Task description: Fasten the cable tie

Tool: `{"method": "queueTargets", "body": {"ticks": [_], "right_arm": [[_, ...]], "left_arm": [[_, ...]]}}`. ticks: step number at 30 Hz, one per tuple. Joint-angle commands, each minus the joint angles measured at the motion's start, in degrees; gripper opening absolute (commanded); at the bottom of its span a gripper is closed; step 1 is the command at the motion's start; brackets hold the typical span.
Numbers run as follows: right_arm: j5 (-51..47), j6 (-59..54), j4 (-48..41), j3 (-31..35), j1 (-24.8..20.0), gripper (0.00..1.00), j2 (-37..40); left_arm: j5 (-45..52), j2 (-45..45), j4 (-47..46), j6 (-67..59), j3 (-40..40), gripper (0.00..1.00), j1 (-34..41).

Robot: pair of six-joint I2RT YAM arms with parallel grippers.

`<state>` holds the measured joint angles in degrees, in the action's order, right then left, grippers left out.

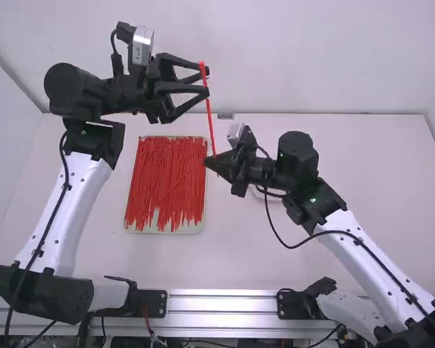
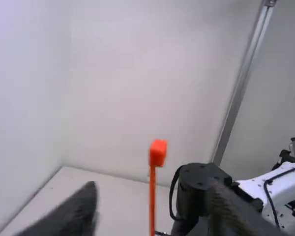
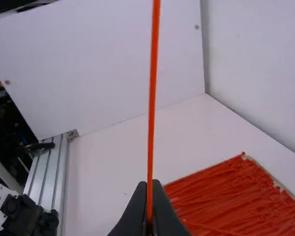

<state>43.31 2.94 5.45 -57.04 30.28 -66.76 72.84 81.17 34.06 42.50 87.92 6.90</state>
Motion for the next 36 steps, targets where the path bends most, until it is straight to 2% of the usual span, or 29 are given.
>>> {"method": "queueTargets", "body": {"ticks": [1, 6, 13, 23, 30, 36], "right_arm": [[0.37, 1.18, 0.13, -1.4, -1.16, 0.0, -0.31], [0.37, 2.12, 0.66, -1.4, -3.17, 0.0, -0.28], [0.35, 3.37, 2.23, -1.6, -8.28, 0.0, -0.26], [-0.61, 3.26, 0.92, -6.16, -15.37, 0.0, -0.26], [-8.46, 1.55, -4.68, -10.78, -18.93, 0.0, -3.21], [-17.16, 1.55, -10.03, -15.04, -18.75, 0.0, -8.41]], "left_arm": [[-0.31, -0.26, -0.37, -2.99, 1.27, 0.99, -1.38], [-1.97, -0.26, -5.62, -7.52, 1.27, 0.99, -2.67], [-5.01, -0.26, -15.47, -17.14, 1.27, 0.99, -4.17], [-9.79, -0.13, -17.86, -20.55, 1.27, 0.99, -4.28], [-13.97, 1.16, -19.04, -22.88, 1.27, 0.99, -4.28], [-13.97, 2.84, -17.57, -22.43, 1.27, 0.99, -4.28]]}}
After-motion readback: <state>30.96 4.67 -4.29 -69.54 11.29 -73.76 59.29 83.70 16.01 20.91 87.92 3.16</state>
